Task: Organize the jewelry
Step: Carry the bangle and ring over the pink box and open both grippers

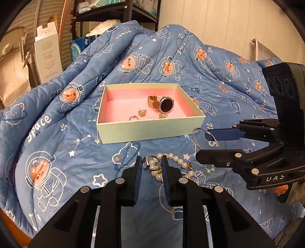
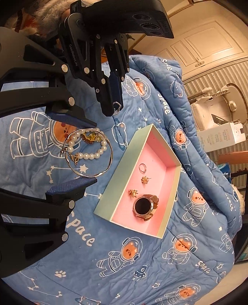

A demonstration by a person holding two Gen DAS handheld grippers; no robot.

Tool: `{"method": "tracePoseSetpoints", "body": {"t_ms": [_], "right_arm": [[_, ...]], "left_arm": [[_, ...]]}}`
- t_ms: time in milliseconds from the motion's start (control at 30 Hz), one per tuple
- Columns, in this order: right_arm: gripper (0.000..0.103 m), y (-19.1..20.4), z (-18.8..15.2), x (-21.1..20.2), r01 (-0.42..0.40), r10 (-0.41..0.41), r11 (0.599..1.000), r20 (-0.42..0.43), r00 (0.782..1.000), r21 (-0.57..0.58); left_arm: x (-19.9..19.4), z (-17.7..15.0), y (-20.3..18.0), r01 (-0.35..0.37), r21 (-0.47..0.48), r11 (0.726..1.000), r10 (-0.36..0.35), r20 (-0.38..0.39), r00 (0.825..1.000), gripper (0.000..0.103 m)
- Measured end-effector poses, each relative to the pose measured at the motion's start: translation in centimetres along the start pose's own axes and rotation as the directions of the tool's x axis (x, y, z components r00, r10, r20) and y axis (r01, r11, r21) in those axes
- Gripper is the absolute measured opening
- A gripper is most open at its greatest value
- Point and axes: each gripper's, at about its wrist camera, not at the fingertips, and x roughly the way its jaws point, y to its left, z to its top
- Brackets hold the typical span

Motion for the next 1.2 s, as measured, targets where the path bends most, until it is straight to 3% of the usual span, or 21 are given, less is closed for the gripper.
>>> {"method": "tracePoseSetpoints", "body": {"t_ms": [233, 467, 733, 1000, 1200], "right_arm": [[0.052, -0.6, 2.6, -0.4, 0.033, -0.031, 0.998, 0.028, 0.999, -0.045], [0.052, -3.1, 5.6, 0.3, 0.027, -0.027, 1.000, 0.022, 0.999, 0.001], [0.052, -5.5, 8.3, 3.8, -0.050, 0.060, 0.994, -0.110, 0.992, 0.097], [0.052, -7.4, 9.9, 7.6, -0.077, 0.128, 0.980, -0.282, 0.951, 0.185], [0.052, -7.4, 10.4, 9.5, -0.026, 0.078, 0.986, -0.327, 0.942, 0.162]], "left_arm": [[0.7, 2.7, 1.0, -0.006, -0.006, 1.000, 0.006, 0.010, 1.000, 0.020], [2.7, 5.8, 2.4, -0.007, -0.021, 1.000, 0.007, -0.007, 1.000, 0.020], [7.0, 10.3, 4.7, 0.050, -0.092, 0.995, -0.060, -0.112, 0.992, 0.020], [12.0, 12.8, 5.8, 0.057, -0.114, 0.992, -0.085, -0.262, 0.961, 0.020], [14.6, 13.5, 5.3, 0.020, -0.085, 0.996, -0.046, -0.310, 0.950, 0.020]]}}
